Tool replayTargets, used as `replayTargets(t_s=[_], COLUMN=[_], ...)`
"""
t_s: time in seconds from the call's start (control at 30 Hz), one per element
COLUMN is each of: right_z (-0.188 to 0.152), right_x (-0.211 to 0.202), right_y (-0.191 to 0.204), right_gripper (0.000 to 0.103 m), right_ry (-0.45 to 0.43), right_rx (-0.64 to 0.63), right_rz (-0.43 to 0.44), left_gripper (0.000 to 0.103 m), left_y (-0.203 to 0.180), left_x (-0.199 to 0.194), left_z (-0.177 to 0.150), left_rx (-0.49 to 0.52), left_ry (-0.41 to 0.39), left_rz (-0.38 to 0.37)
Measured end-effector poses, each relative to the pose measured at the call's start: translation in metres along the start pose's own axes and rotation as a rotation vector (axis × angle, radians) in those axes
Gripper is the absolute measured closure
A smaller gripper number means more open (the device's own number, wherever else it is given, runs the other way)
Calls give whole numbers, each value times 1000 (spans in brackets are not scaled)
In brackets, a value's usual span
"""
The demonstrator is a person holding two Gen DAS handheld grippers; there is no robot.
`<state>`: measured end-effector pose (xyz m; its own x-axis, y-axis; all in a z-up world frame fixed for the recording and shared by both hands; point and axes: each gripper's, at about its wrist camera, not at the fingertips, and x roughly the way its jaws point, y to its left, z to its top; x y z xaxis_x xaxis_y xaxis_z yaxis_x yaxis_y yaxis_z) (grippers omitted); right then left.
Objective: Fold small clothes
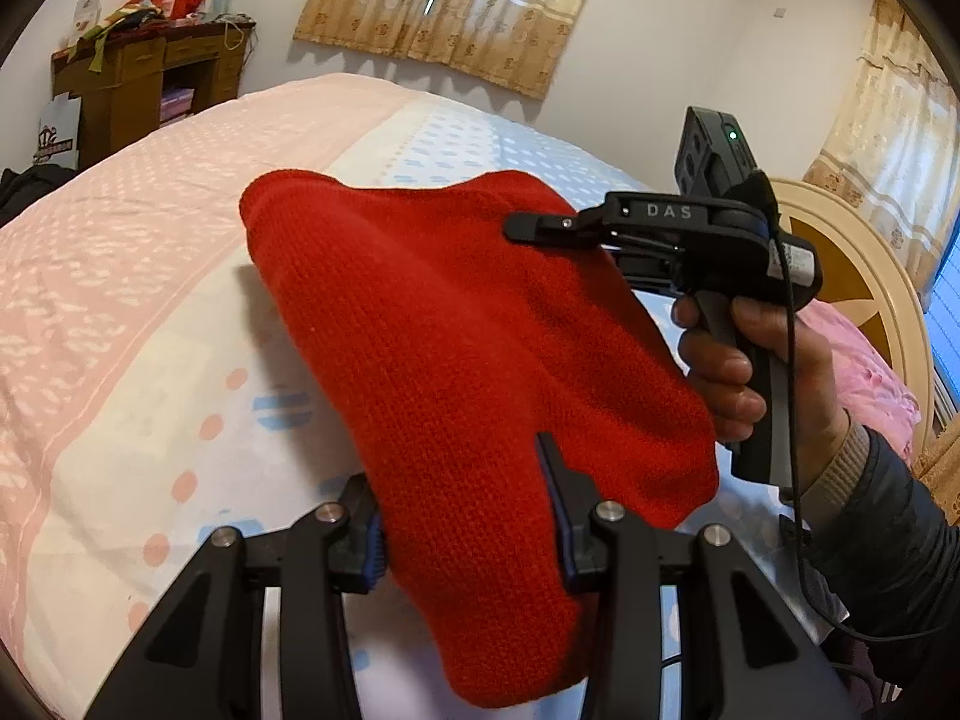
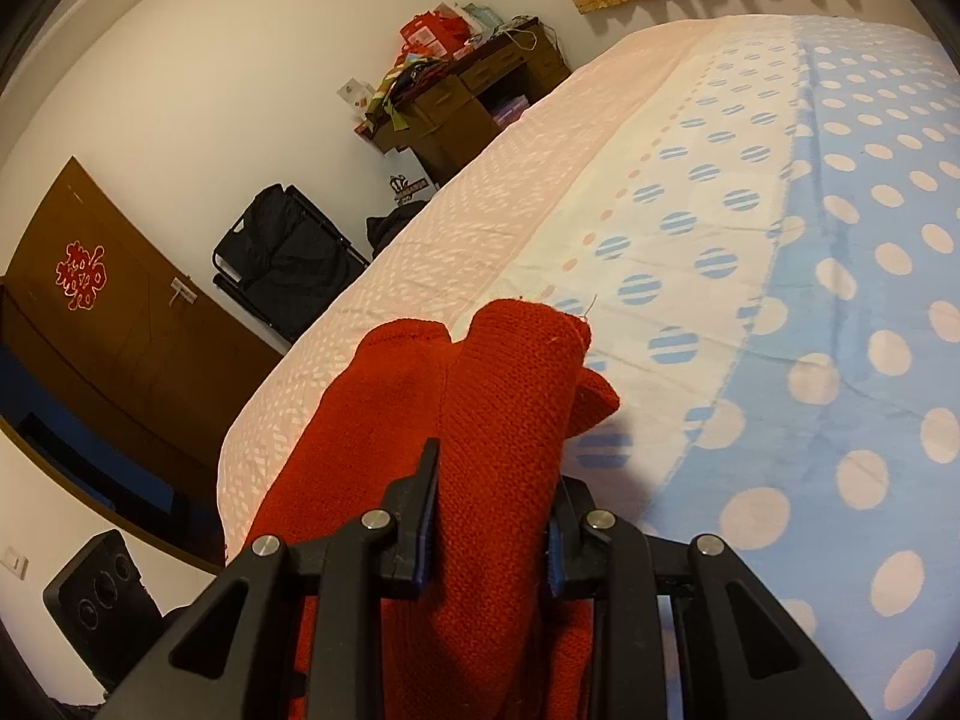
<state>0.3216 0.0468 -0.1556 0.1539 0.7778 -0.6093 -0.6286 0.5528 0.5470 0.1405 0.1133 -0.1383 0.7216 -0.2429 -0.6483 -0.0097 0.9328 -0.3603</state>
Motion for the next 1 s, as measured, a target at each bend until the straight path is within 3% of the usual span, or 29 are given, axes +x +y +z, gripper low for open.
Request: replayTargets(t_s=[0.33, 1.0], right_z=[-2, -10], right_x=[21, 48], right_y=[9, -13], right_gripper=[75, 73], right_ry=[39, 96], right_rx=[-8, 51], right_rz=[-11, -66], left_gripper=[60, 54], left_y=[11, 18], left_x=[-1, 0], left_z=[-15, -28], left_rx=[-36, -59], left_ry=[9, -12], left_rz=[2, -6])
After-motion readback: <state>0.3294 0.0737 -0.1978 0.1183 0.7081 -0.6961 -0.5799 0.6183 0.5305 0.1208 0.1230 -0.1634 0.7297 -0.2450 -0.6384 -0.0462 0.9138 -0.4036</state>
